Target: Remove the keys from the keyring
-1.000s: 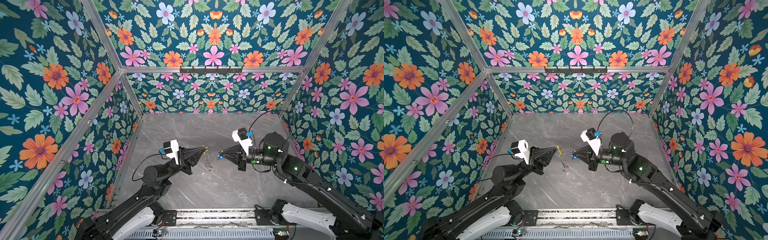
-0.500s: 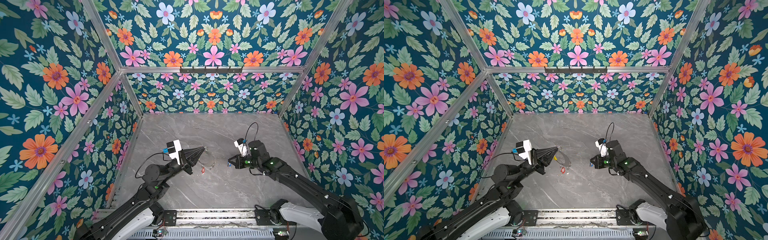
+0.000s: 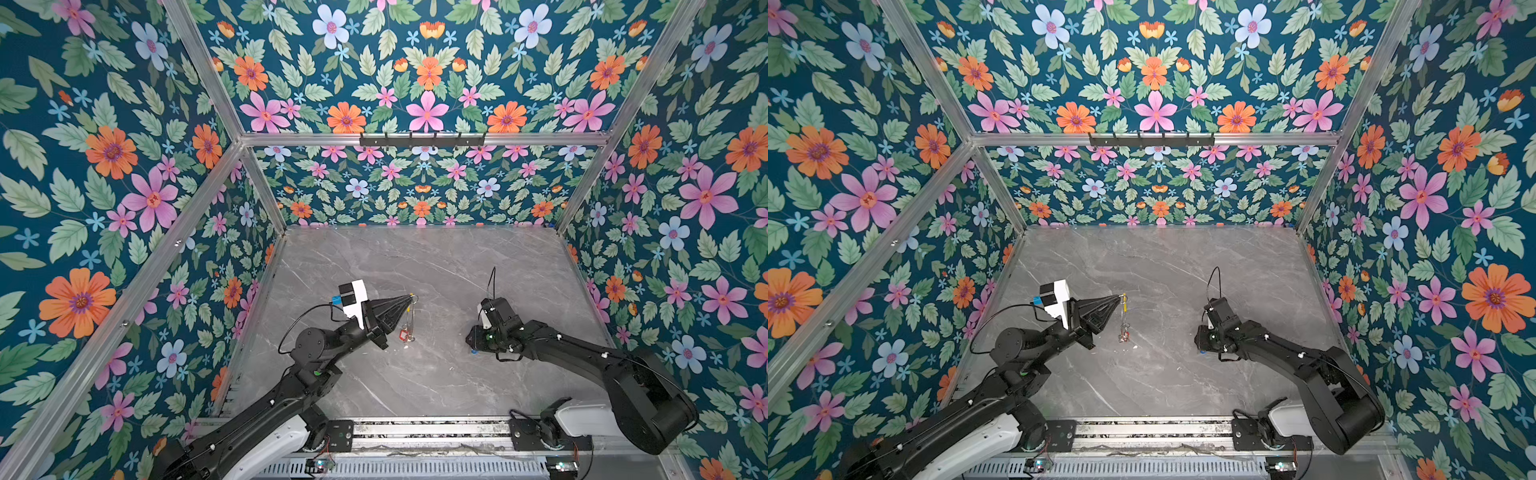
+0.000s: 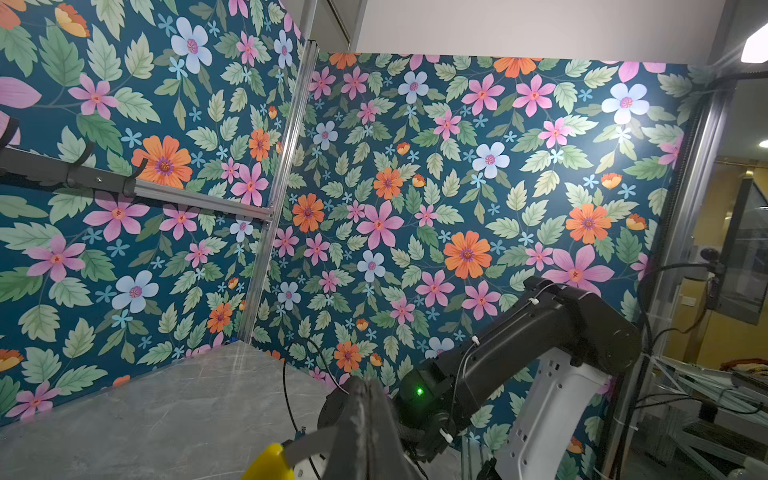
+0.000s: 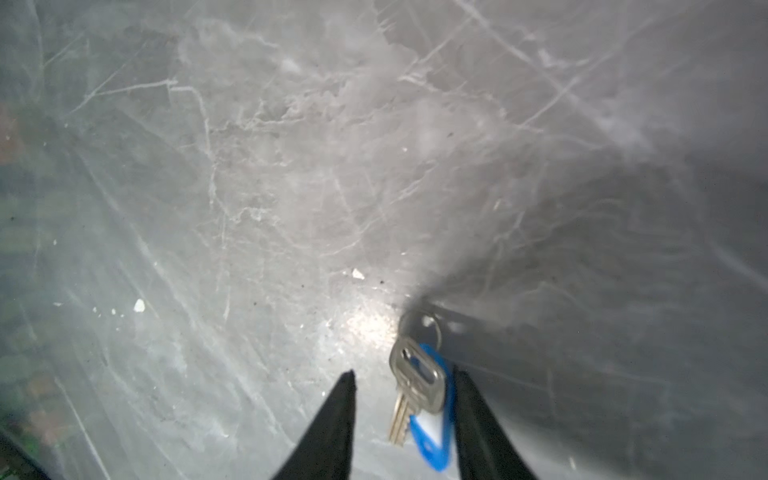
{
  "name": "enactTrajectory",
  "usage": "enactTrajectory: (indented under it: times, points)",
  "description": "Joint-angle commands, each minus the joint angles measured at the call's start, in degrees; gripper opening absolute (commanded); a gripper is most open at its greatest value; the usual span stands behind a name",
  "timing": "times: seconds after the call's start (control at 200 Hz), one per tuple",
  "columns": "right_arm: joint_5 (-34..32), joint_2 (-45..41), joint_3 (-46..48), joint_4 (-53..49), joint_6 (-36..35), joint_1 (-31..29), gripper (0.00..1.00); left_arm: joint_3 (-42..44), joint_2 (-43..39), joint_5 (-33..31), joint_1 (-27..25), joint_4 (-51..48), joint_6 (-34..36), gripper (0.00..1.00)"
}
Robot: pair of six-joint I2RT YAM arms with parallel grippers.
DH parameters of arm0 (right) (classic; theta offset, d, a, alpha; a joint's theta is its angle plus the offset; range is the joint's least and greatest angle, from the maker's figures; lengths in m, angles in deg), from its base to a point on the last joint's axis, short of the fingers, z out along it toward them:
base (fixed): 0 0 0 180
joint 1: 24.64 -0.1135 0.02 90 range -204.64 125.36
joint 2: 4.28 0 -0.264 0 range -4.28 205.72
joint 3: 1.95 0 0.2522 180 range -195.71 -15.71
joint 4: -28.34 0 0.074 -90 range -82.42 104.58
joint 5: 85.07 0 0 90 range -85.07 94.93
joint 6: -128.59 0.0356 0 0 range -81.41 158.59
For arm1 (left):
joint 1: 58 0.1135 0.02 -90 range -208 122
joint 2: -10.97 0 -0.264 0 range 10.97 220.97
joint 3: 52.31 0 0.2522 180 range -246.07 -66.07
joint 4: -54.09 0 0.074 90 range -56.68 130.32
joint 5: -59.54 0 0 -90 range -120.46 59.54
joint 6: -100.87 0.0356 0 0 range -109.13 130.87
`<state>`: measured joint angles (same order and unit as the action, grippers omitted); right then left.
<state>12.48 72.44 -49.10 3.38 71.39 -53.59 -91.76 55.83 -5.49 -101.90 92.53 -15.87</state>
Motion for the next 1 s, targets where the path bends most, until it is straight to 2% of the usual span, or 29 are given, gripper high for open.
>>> enactTrajectory:
  times: [0.0, 0.085, 0.18, 0.355, 0.445, 0.515, 0.665, 0.805, 0.995]
  points:
    - [-4.51, -2.08, -0.43, -2.00, 1.99, 0.01, 0.56, 0.23, 0.13, -0.02, -0.03, 3.44, -0.50, 0.00]
    - [-5.33, -5.64, -1.56, -4.29, 2.14, 0.01, 0.61, 0.20, 0.14, -0.44, -0.02, 3.43, -0.59, 0.00]
    - [-5.08, -11.16, -3.85, -6.70, 1.48, -0.02, 0.63, 0.16, 0.22, -1.01, 0.04, 3.36, -0.59, 0.00]
    - [3.05, -22.61, -8.93, -5.04, -2.86, -0.31, 0.66, -0.40, 1.22, -1.93, 0.04, 3.39, -0.52, 0.00]
    - [4.04, -26.47, -13.42, -4.03, -5.57, -3.10, 0.66, -0.91, 2.26, -2.57, 0.00, 3.66, -0.59, 0.00]
    - [2.41, -27.77, -17.33, -3.41, -8.99, -7.93, 0.66, -1.38, 3.09, -3.20, 0.04, 3.91, -0.59, 0.00]
    - [-1.00, -26.76, -22.74, 1.06, -14.54, -18.36, 0.68, -2.80, 5.03, -4.37, 0.04, 4.13, -0.67, 0.00]
    - [-4.34, -21.77, -26.36, 3.07, -19.95, -25.51, 0.69, -3.64, 6.61, -5.32, 0.03, 4.63, -1.11, 0.00]
    - [-6.10, -16.57, -29.04, 3.45, -23.33, -27.48, 0.72, -3.92, 7.32, -5.73, -0.04, 5.48, -1.60, 0.00]
